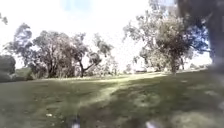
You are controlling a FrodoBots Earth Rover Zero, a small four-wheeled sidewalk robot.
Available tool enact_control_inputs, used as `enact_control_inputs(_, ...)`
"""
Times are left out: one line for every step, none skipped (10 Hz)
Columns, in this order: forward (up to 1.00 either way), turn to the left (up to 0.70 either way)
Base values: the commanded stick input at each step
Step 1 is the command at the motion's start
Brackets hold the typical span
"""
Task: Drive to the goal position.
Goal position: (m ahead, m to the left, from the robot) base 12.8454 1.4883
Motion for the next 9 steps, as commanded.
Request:
enact_control_inputs(0.7, 0.02)
enact_control_inputs(0.7, 0.02)
enact_control_inputs(0.7, 0.02)
enact_control_inputs(0.7, 0.02)
enact_control_inputs(0.7, 0.02)
enact_control_inputs(0.7, 0.02)
enact_control_inputs(0.7, 0.03)
enact_control_inputs(0.7, 0.04)
enact_control_inputs(0.7, 0.27)
